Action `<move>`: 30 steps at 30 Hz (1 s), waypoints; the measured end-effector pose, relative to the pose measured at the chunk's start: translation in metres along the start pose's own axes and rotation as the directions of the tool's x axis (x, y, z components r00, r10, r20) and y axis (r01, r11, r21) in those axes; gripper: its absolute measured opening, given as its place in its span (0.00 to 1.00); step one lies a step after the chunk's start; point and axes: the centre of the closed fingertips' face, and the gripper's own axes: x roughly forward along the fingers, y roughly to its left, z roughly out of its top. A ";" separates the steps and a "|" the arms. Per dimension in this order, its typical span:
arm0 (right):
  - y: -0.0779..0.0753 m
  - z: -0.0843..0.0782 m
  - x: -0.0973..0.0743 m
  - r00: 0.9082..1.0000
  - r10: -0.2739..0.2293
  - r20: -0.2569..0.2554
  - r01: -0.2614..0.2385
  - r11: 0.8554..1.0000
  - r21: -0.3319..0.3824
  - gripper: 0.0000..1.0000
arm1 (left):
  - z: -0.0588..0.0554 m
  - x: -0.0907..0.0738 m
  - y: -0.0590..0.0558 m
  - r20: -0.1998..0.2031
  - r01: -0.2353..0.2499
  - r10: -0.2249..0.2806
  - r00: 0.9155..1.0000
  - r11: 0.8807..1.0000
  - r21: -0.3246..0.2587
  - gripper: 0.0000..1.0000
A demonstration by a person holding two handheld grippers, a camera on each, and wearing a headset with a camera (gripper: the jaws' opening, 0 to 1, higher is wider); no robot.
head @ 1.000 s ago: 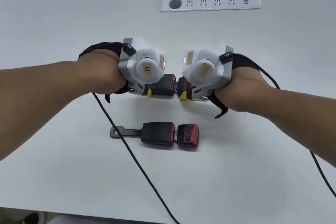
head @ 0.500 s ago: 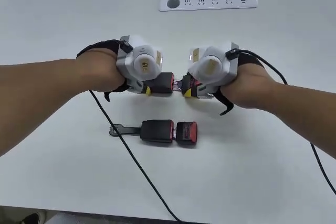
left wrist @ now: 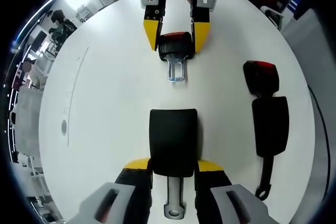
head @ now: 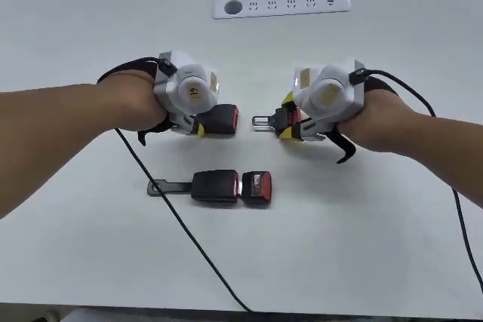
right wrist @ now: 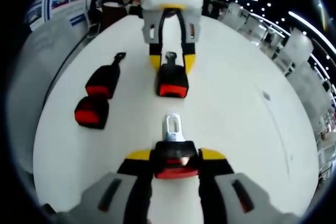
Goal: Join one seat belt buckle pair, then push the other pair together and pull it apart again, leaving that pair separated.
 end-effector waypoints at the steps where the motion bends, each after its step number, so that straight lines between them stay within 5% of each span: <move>1: 0.000 -0.004 -0.003 1.000 -0.002 -0.005 0.002 1.000 0.004 0.32 | 0.000 0.000 0.000 -0.002 -0.001 0.001 1.000 1.000 0.002 0.31; 9: -0.004 -0.052 -0.038 0.996 -0.037 -0.079 0.040 0.999 0.026 0.33 | 0.001 -0.002 0.001 0.001 -0.034 0.034 0.999 0.999 0.020 0.31; 16: -0.004 -0.078 -0.053 0.988 -0.065 -0.138 0.072 0.997 0.040 0.34 | 0.001 -0.002 0.002 -0.008 -0.041 0.041 0.999 0.999 0.003 0.32; 22: -0.005 -0.081 -0.054 0.982 -0.078 -0.170 0.088 0.995 0.051 0.37 | 0.000 -0.003 0.002 0.003 -0.059 0.059 0.998 0.998 -0.008 0.33; 30: 0.005 -0.059 -0.071 0.985 -0.117 -0.128 0.130 0.987 0.099 0.46 | -0.016 -0.026 -0.011 0.014 -0.116 0.117 0.993 0.992 -0.058 0.50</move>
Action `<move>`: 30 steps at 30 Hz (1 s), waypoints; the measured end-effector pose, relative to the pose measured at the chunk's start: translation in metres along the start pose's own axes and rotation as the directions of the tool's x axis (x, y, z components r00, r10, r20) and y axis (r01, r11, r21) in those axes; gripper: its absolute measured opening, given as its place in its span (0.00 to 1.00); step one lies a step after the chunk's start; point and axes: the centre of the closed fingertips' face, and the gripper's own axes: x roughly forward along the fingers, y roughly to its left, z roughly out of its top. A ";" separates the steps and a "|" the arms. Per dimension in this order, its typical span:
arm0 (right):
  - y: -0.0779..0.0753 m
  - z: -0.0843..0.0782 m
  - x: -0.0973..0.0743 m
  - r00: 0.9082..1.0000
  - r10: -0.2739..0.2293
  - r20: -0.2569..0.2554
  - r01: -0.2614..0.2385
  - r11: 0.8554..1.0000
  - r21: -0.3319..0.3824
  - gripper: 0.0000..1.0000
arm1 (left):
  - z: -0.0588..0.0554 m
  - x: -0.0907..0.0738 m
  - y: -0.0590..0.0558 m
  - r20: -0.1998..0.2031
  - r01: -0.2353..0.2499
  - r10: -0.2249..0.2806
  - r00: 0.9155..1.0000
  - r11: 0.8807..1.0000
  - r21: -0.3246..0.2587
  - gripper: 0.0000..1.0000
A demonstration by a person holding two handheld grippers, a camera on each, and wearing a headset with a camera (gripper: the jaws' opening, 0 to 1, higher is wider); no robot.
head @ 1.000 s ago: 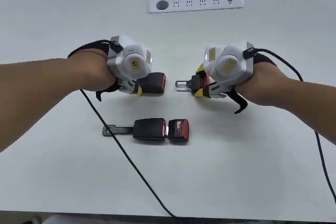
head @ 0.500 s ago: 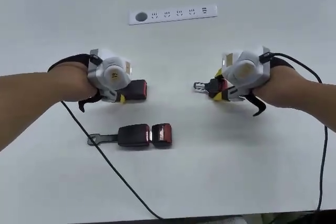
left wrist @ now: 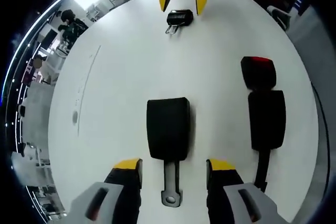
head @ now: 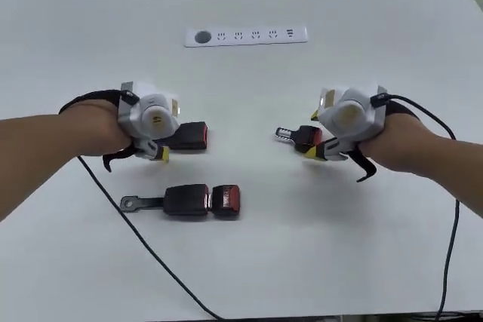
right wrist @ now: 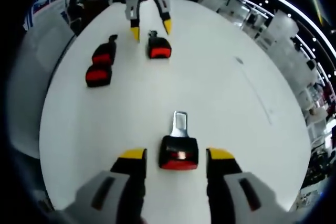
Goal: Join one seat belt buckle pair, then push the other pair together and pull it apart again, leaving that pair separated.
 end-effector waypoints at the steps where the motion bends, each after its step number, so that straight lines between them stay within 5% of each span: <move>1: 0.003 0.006 -0.006 1.000 -0.012 0.025 0.012 1.000 0.009 0.47 | -0.001 -0.008 -0.001 0.021 -0.025 0.026 0.999 0.999 -0.047 0.51; 6: 0.017 0.018 -0.026 0.993 -0.046 0.109 0.036 0.996 0.086 0.59 | -0.007 -0.040 -0.014 0.099 -0.092 0.116 0.988 0.972 -0.215 0.64; 8: 0.023 0.015 -0.032 0.989 -0.058 0.134 0.044 0.993 0.108 0.63 | -0.017 -0.052 -0.036 0.106 -0.080 0.110 0.988 0.964 -0.254 0.67; 10: 0.030 0.017 -0.038 0.985 -0.067 0.159 0.045 0.990 0.135 0.67 | -0.024 -0.062 -0.046 0.107 -0.098 0.131 0.986 0.958 -0.271 0.69; 15: 0.054 0.017 -0.062 0.975 -0.075 0.209 0.035 0.981 0.192 0.71 | -0.038 -0.094 -0.075 0.159 -0.118 0.204 0.966 0.895 -0.431 0.77; 20: 0.079 0.008 -0.075 0.974 -0.076 0.212 0.023 0.970 0.241 0.81 | -0.044 -0.115 -0.100 0.215 -0.106 0.240 0.947 0.863 -0.494 0.87; 21: 0.084 0.007 -0.077 0.973 -0.076 0.218 0.021 0.969 0.245 0.83 | -0.047 -0.120 -0.104 0.224 -0.107 0.265 0.938 0.834 -0.541 0.89; 23: 0.092 0.006 -0.083 0.969 -0.086 0.233 0.020 0.962 0.272 0.85 | -0.053 -0.125 -0.112 0.230 -0.099 0.282 0.932 0.805 -0.585 0.91; 27: 0.099 0.004 -0.093 0.960 -0.116 0.254 0.030 0.946 0.322 0.95 | -0.067 -0.127 -0.128 0.217 -0.091 0.294 0.931 0.762 -0.642 1.00; 30: 0.105 0.006 -0.097 0.953 -0.118 0.278 0.020 0.944 0.330 1.00 | -0.070 -0.125 -0.139 0.227 -0.076 0.292 0.929 0.751 -0.656 1.00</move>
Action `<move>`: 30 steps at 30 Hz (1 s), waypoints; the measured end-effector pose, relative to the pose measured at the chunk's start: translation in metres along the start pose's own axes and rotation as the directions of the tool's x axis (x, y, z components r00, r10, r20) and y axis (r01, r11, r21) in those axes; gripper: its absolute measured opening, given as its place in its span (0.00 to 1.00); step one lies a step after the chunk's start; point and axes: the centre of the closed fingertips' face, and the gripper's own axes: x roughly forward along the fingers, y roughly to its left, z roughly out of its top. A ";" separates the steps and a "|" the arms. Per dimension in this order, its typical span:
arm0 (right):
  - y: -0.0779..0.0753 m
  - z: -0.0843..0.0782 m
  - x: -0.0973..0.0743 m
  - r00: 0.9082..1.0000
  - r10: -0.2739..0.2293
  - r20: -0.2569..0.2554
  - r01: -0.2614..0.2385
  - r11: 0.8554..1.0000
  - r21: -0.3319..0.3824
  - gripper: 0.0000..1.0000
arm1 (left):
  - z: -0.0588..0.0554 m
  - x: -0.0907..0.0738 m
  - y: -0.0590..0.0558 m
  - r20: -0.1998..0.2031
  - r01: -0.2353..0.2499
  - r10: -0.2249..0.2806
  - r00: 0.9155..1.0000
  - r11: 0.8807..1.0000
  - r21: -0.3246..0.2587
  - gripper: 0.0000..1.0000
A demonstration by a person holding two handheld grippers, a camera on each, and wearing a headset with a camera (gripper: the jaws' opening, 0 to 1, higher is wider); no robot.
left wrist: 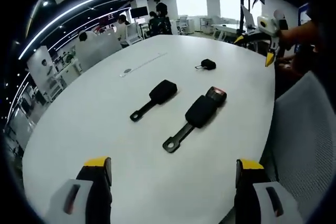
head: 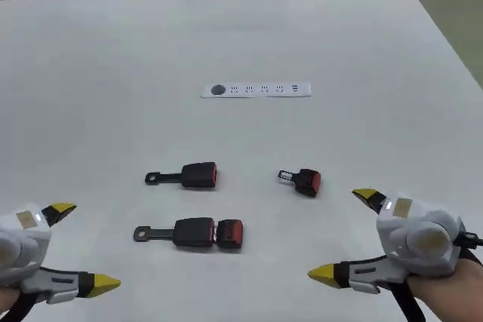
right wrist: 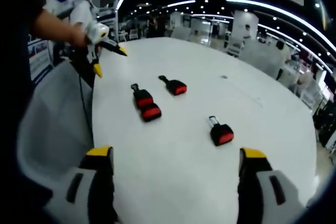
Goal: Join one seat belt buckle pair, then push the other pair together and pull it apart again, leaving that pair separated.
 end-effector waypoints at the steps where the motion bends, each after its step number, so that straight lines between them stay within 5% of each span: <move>1: 0.000 0.000 -0.001 1.000 -0.004 0.002 0.004 1.000 0.003 1.00 | -0.002 0.000 0.000 -0.002 -0.003 0.003 1.000 1.000 -0.004 1.00; 6: -0.002 0.001 -0.006 0.999 -0.030 0.020 0.029 0.999 0.037 1.00 | -0.008 -0.003 -0.003 -0.014 -0.022 0.022 1.000 0.999 -0.028 1.00; 30: -0.010 0.012 -0.017 0.995 -0.074 0.065 0.073 0.997 0.022 1.00 | 0.002 -0.010 -0.001 -0.020 -0.056 0.056 0.998 0.998 -0.012 0.99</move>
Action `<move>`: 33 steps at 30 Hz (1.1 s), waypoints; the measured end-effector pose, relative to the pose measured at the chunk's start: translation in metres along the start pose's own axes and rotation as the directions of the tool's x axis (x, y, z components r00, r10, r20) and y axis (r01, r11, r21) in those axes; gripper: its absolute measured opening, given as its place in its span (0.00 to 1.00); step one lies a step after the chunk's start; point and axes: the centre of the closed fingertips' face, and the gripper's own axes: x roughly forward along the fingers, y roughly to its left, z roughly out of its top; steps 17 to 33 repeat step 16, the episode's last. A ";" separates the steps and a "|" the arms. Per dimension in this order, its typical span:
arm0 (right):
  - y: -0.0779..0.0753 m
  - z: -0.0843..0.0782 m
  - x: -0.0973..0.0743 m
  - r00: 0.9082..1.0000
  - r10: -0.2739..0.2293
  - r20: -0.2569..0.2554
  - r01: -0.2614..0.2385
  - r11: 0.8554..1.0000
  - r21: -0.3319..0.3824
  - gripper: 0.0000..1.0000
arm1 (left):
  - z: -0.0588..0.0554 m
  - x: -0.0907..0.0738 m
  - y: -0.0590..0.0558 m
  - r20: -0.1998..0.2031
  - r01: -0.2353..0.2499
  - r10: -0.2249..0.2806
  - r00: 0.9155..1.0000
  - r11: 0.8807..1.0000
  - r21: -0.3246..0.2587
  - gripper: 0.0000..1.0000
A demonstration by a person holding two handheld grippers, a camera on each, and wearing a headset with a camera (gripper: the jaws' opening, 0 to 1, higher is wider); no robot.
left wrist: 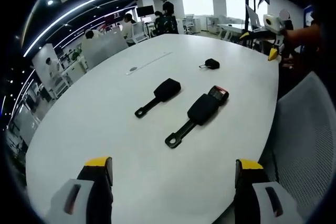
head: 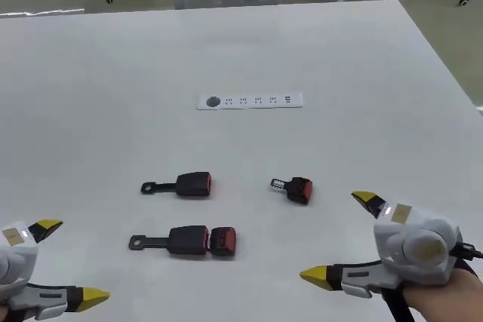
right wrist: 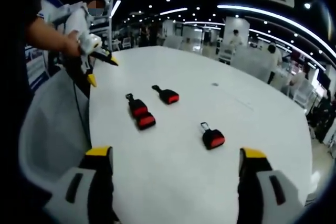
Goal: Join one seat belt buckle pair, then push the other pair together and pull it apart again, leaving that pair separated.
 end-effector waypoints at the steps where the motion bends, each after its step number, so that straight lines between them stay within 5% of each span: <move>1: -0.001 0.000 -0.001 1.000 -0.003 0.002 0.003 1.000 -0.001 1.00 | 0.000 0.000 0.000 0.000 0.002 -0.002 1.000 1.000 -0.002 0.99; 33: 0.000 0.000 -0.005 1.000 -0.003 0.020 0.003 1.000 0.004 1.00 | 0.005 -0.004 -0.005 0.019 0.000 0.000 1.000 1.000 -0.015 1.00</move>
